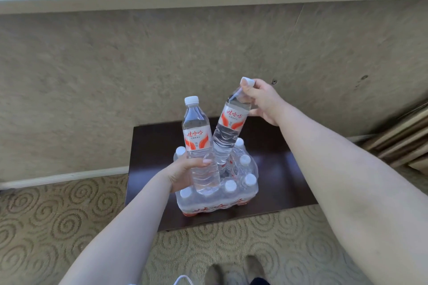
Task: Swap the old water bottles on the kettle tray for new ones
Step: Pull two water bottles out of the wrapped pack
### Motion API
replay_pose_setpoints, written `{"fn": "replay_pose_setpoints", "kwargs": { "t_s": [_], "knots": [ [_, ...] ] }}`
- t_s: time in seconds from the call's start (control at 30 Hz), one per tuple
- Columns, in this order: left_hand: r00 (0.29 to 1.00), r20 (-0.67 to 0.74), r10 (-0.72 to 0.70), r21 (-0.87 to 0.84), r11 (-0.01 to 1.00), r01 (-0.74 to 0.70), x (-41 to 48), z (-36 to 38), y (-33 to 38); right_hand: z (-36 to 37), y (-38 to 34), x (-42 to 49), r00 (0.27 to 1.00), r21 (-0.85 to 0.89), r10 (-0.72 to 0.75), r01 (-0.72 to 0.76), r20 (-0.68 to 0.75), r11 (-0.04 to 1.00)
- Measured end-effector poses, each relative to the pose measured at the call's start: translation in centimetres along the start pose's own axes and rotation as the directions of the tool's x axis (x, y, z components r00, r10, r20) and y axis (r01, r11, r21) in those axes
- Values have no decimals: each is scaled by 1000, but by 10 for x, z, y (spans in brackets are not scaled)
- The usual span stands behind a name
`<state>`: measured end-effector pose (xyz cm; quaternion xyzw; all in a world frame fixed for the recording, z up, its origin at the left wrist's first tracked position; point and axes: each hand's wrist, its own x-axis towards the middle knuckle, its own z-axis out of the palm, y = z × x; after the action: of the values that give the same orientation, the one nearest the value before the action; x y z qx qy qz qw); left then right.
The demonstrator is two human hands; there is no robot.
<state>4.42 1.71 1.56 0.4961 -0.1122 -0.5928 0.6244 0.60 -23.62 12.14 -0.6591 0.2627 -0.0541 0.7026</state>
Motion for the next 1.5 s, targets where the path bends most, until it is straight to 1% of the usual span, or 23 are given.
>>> {"fn": "replay_pose_setpoints", "kwargs": {
  "t_s": [0.1,0.2,0.27,0.33,0.43,0.5,0.57,0.7,0.8,0.87,0.93,1.07,1.17,1.27,1.37,1.5],
  "knots": [
    [1000,17,23,-56,998,-22,5,5,-5,-2,10,-1,1000,22,24,-25,14,999],
    [997,-70,44,-44,998,-47,8,8,-10,-1,22,-4,999,141,53,-52,-3,989],
    [994,-99,48,-25,998,-51,9,9,-12,4,27,-7,998,220,64,-64,6,973],
    [995,-81,50,-9,999,-51,9,10,-11,10,30,-10,999,271,38,-47,39,961],
    [997,-52,62,4,998,-62,8,11,-6,15,35,-15,997,292,-3,-18,74,956],
    [996,-41,77,2,997,-77,8,10,-3,17,44,-18,997,320,27,-48,70,946],
    [996,-32,88,3,996,-88,7,9,1,19,49,-20,997,347,64,-73,37,935],
    [994,-51,92,62,994,-89,6,7,11,23,53,-21,998,287,66,-64,4,956],
    [994,-53,97,74,993,-93,9,6,13,27,59,-26,993,251,115,-102,-36,963],
    [995,-44,92,80,993,-89,8,7,14,31,62,-30,989,250,144,-134,-21,959],
    [996,-30,79,90,993,-76,6,9,15,33,64,-31,992,234,124,-116,-20,965],
    [999,-28,44,69,997,-42,5,13,13,34,61,-27,995,130,66,-56,-74,990],
    [998,-53,35,63,997,-32,4,9,14,34,57,-25,997,112,42,-34,-72,993],
    [992,-111,54,71,996,-46,1,5,18,34,51,-25,999,109,32,-30,-12,994],
    [977,-166,135,96,988,-120,-4,6,27,34,47,-27,995,96,18,-27,95,995],
    [971,-125,203,150,971,-184,-16,14,46,44,38,-35,985,106,58,-76,165,992]
  ]
}}
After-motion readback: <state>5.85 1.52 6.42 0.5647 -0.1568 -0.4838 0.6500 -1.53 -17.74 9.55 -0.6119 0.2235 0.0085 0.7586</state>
